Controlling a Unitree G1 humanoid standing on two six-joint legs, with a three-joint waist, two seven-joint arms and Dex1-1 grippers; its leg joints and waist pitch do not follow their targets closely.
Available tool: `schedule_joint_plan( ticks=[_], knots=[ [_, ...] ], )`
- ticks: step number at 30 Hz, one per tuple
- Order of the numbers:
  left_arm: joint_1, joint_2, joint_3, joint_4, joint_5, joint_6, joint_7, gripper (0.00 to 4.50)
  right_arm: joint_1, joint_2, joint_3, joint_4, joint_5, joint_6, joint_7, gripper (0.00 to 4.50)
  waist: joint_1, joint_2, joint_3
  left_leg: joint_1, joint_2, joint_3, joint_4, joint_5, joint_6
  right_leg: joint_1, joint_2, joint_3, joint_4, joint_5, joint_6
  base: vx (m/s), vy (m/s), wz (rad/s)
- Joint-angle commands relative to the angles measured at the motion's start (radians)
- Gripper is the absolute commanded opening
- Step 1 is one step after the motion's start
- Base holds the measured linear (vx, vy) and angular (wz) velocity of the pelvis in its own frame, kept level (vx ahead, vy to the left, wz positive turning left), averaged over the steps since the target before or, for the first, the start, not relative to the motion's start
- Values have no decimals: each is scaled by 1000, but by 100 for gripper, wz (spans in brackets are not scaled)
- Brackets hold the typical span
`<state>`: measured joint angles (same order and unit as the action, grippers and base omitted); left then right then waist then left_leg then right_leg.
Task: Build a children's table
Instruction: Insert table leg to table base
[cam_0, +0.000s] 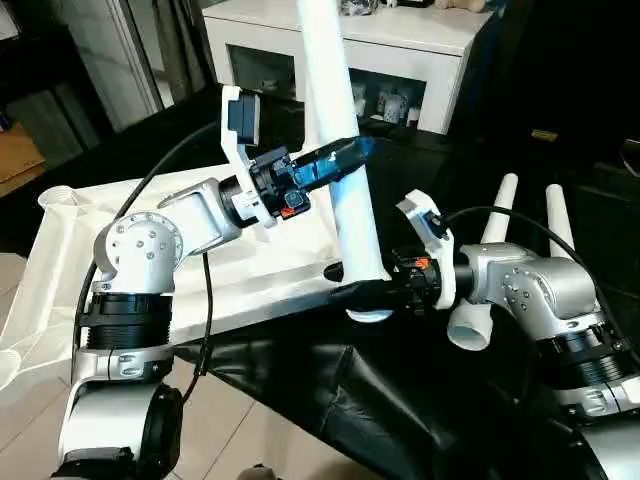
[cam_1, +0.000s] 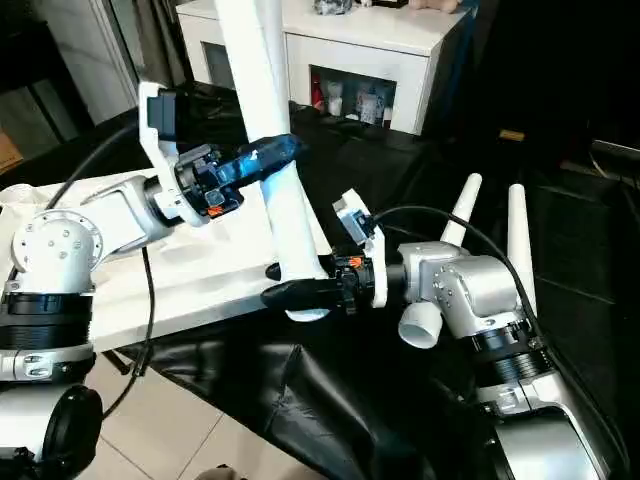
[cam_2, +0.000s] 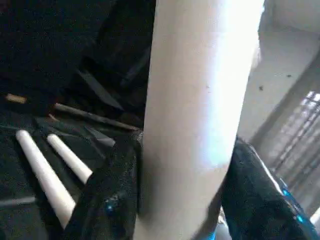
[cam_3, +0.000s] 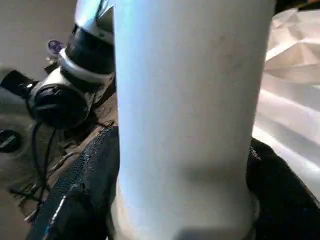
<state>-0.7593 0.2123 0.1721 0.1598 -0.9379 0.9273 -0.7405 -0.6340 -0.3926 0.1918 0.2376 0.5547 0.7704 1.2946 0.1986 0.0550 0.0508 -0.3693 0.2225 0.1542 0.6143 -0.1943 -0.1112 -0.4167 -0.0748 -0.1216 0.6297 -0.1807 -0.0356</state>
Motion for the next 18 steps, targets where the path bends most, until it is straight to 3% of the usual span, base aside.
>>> schedule_joint_plan(
  ticks=[1, 2, 5, 6, 8, 11, 13, 14, 16, 18],
  knots=[
    [-34, 4, 55, 38, 74, -84, 114, 193, -22, 17, -5, -32, -20, -63, -21, 332, 0, -10, -82, -8, -1, 5, -57, -81, 31, 72, -58, 52, -85, -241, -81, 0, 0, 0],
    [-36, -1, 59, 40, 88, -104, 135, 193, -25, 27, -14, -29, -20, -65, -41, 346, 0, -7, -82, -7, 1, 4, -58, -81, 31, 70, -60, 52, -85, -241, -81, 0, 0, 0],
    [-42, -28, 81, 24, 118, -162, 223, 193, -22, 46, -26, -44, -19, -66, -86, 352, 0, -11, -84, -6, 0, 4, -56, -74, 23, 72, -60, 52, -83, -228, -72, 0, 0, 0],
    [-39, -31, 76, 7, 135, -180, 238, 187, -16, 51, -24, -52, -31, -77, -106, 382, -1, -15, -83, -8, 0, 4, -57, -71, 24, 72, -59, 52, -82, -224, -73, 0, 0, 0],
    [-36, -33, 70, -6, 148, -191, 247, 185, -12, 55, -23, -58, -41, -87, -119, 389, -1, -14, -86, -9, 0, 4, -55, -53, 27, 73, -59, 53, -77, -194, -78, 0, 0, 0],
    [-17, -46, 39, -73, 207, -225, 310, 184, -13, 102, -26, -28, -132, -184, -257, 392, -2, -14, -86, -11, 3, 2, -56, -37, 19, 71, -64, 54, -71, -164, -88, 0, 0, 0],
    [-6, -55, 19, -106, 244, -247, 356, 184, -28, 149, -43, 10, -178, -224, -380, 392, -7, -12, -83, -11, 2, 3, -58, -51, 13, 69, -64, 53, -75, -185, -90, 0, 0, 0],
    [-1, -53, 7, -116, 254, -247, 361, 184, -33, 164, -41, 18, -199, -242, -425, 392, -7, -21, -82, -8, 2, 5, -60, -58, 13, 69, -65, 55, -77, -207, -81, 0, 0, 0],
    [8, -46, -23, -130, 287, -260, 368, 184, -45, 194, -43, 36, -232, -254, -516, 392, -8, -15, -80, -7, 4, 3, -63, -67, 5, 66, -66, 56, -78, -244, -69, 0, 0, 0],
    [14, -47, -35, -138, 298, -263, 377, 184, -55, 235, -63, 51, -237, -240, -600, 392, -7, -24, -79, -3, 2, 6, -64, -76, 6, 65, -64, 57, -82, -259, -56, 0, 0, 0]
  ],
)
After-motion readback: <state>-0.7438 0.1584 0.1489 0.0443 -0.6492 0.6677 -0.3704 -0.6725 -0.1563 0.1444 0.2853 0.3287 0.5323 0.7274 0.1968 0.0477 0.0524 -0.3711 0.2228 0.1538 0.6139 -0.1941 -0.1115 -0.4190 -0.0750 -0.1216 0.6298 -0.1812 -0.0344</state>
